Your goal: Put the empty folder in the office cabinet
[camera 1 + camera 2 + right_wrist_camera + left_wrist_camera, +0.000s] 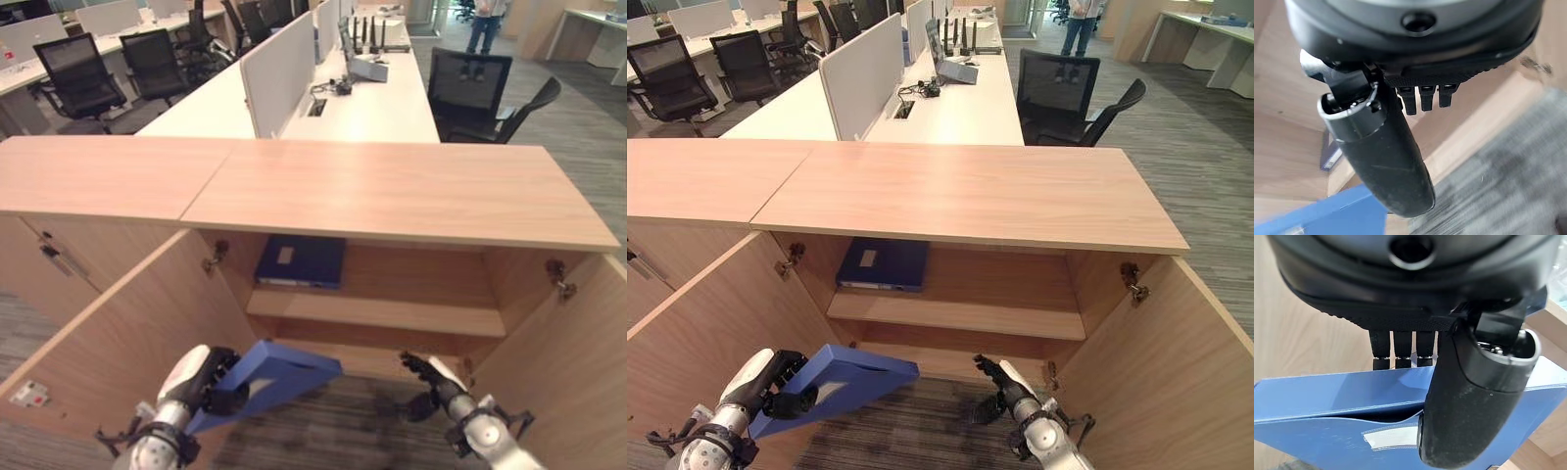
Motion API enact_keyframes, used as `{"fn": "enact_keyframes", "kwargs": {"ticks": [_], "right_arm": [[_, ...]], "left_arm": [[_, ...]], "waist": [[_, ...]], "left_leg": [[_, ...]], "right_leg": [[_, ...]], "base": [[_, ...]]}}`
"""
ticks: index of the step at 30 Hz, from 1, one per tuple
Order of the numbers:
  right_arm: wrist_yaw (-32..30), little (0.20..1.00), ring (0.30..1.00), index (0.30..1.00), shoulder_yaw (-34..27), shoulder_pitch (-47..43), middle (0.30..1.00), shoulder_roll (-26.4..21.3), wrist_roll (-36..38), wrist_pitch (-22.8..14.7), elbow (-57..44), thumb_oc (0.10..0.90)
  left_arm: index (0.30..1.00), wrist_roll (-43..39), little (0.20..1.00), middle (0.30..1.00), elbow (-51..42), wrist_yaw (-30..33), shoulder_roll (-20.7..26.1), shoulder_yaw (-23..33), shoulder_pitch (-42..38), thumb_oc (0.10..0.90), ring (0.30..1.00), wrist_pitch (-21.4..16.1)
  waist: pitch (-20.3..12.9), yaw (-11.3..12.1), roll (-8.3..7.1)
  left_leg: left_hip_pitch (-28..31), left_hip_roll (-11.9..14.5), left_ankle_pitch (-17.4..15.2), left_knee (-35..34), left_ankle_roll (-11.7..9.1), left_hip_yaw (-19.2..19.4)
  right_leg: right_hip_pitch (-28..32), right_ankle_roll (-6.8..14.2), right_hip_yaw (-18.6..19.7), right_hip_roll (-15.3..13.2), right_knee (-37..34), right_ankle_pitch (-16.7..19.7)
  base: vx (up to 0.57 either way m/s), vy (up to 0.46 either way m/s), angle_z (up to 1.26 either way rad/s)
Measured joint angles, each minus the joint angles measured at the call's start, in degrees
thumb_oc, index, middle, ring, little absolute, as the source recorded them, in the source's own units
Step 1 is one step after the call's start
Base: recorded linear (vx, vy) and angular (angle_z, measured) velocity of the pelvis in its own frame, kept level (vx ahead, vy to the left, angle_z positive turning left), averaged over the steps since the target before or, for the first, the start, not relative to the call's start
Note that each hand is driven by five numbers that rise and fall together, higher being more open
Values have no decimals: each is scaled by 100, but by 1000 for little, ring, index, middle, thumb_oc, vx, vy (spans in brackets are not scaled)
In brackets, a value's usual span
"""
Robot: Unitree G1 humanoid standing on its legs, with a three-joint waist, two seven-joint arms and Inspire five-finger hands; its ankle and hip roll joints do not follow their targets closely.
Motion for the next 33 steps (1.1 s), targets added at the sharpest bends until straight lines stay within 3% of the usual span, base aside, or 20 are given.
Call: {"fn": "enact_keyframes", "kwargs": {"ticks": [5, 33], "right_arm": [[52, 900, 900, 900, 420, -199, 900, 14, -215, 28, 199, 800], [-47, 900, 900, 900, 514, -802, 900, 42, 74, 40, 70, 800]], "left_arm": [[300, -14, 300, 300, -138, -24, -98, -332, -398, 400, 300, -10], [300, -174, 300, 300, -484, -3, 177, -575, -1215, 400, 300, -122]], "waist": [[3, -6, 0], [140, -10, -23]], "left_leg": [[2, 1, 0, -1, 0, -3], [24, 6, 3, -1, -4, 17]], "right_leg": [[4, 1, -3, 0, 0, -3], [17, 1, 12, 7, 0, -2]], "base": [[0, 0, 0], [0, 0, 0]]}}
